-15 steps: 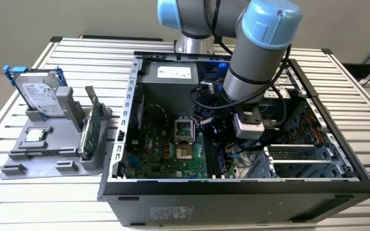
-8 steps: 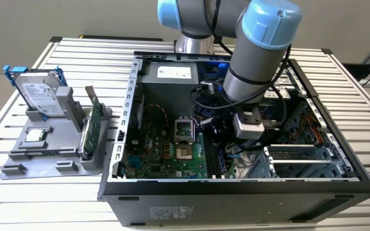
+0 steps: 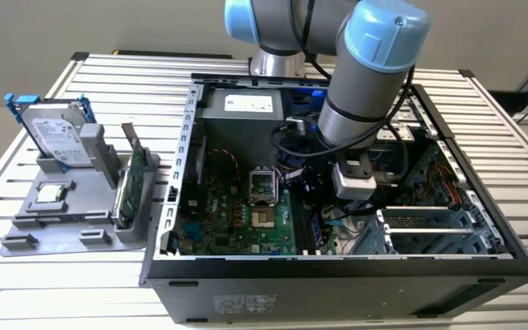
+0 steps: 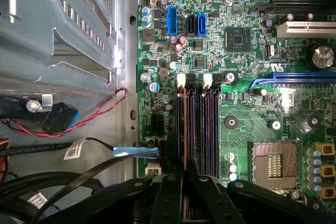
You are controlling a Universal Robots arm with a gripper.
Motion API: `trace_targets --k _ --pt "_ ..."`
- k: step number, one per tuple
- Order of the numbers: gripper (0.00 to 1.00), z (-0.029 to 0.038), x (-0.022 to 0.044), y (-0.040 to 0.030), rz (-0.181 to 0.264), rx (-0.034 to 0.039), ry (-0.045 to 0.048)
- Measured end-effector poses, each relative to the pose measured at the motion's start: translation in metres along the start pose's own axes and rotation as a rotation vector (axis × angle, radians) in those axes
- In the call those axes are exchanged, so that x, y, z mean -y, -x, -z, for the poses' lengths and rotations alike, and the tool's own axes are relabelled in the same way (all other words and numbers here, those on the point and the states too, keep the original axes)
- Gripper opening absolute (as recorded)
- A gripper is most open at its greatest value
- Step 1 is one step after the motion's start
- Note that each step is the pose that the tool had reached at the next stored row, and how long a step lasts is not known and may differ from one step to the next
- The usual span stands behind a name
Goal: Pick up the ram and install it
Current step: 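Insert the ram into the slot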
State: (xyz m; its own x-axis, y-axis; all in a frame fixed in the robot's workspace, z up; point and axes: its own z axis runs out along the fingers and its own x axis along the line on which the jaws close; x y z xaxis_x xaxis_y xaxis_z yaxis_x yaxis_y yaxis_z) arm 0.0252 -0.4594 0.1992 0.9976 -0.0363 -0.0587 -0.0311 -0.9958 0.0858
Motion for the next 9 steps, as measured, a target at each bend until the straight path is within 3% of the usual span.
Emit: trace_targets --k 9 --pt "0.00 -0.0014 0.0041 0.0000 0.000 0.0000 -0.0027"
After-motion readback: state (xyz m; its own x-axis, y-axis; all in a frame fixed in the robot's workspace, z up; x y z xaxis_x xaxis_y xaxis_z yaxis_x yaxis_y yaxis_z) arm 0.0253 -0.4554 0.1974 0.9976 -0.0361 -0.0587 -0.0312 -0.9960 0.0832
